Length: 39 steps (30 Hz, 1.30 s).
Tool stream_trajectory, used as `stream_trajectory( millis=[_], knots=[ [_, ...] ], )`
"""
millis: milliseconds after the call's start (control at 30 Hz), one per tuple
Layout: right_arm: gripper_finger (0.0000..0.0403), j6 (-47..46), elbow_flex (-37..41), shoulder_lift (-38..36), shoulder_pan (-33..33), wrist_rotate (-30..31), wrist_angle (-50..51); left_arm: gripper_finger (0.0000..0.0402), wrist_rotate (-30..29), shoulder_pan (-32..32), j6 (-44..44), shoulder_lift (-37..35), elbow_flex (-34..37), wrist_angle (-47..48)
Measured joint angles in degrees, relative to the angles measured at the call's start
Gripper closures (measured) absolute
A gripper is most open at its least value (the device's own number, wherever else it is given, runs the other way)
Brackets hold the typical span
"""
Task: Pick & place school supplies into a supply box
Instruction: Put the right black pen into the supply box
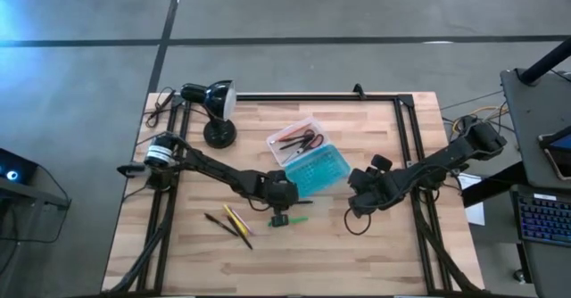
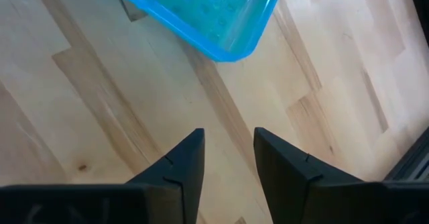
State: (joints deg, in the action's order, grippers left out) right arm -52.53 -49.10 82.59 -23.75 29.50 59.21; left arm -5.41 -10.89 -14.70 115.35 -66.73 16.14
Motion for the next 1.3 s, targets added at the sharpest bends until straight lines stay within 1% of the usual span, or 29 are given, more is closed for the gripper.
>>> stream_trajectory(
  millis=[100,200,367,400,433,533,633,700,767,833,900,967,1067,1133,1200,1300],
  knots=[
    [0.0287,0.1,0.0,0.0,0.0,0.0,0.0,0.0390,0.8,-0.8,-1.3,-0.8,0.1,2.9],
    [0.0286,0.2,0.0,0.0,0.0,0.5,0.0,0.0390,1.5,-2.0,-4.8,-3.4,0.3,5.8],
    [0.0285,0.5,0.0,0.0,0.0,2.0,-0.1,0.0392,5.7,-3.3,-10.7,-10.8,1.0,8.1],
    [0.0286,0.6,0.0,0.0,0.0,2.3,-0.1,0.0393,5.8,-3.4,-11.9,-12.6,1.0,7.3],
    [0.0288,0.6,0.0,0.0,0.0,2.6,0.0,0.0393,5.3,-3.2,-13.0,-14.5,0.8,6.1],
    [0.0292,1.4,0.0,0.0,0.0,3.5,-0.1,0.0393,-0.1,-1.0,-14.6,-19.3,0.5,1.5],
    [0.0296,1.5,0.0,0.0,0.0,3.5,0.0,0.0393,-3.3,3.1,-15.8,-20.7,0.5,-3.9],
    [0.0299,1.5,0.0,-0.1,0.0,3.5,0.0,0.0393,-6.0,6.7,-14.9,-21.0,-0.3,-4.8],
    [0.0302,0.8,0.0,-0.2,0.0,3.5,0.1,0.0393,-8.2,11.2,-12.4,-20.1,-1.5,-5.7],
    [0.0304,0.2,0.0,-0.4,0.0,3.6,0.0,0.0393,-9.1,15.8,-10.4,-17.7,-2.6,-5.5],
    [0.0306,0.1,0.0,-0.5,0.0,3.7,0.0,0.0393,-8.8,19.7,-8.6,-14.2,-3.8,-4.6],
    [0.0308,0.0,0.0,-0.5,0.0,3.7,0.0,0.0393,-7.2,22.7,-7.5,-10.6,-5.8,-3.9],
    [0.0307,0.0,0.0,-0.5,0.0,3.7,0.0,0.0390,-5.9,25.5,-7.5,-5.5,-9.1,-0.7],
    [0.0305,0.0,0.0,-0.5,0.0,3.6,0.0,0.0371,-6.8,26.5,-7.7,-2.2,-10.7,3.0],
    [0.0304,0.0,0.0,-0.5,0.0,3.3,0.1,0.0344,-7.1,26.6,-7.8,0.1,-12.9,7.4],
    [0.0303,0.0,0.0,-0.5,0.0,3.2,0.1,0.0305,-7.1,25.4,-7.7,0.0,-16.4,13.2]
  ],
)
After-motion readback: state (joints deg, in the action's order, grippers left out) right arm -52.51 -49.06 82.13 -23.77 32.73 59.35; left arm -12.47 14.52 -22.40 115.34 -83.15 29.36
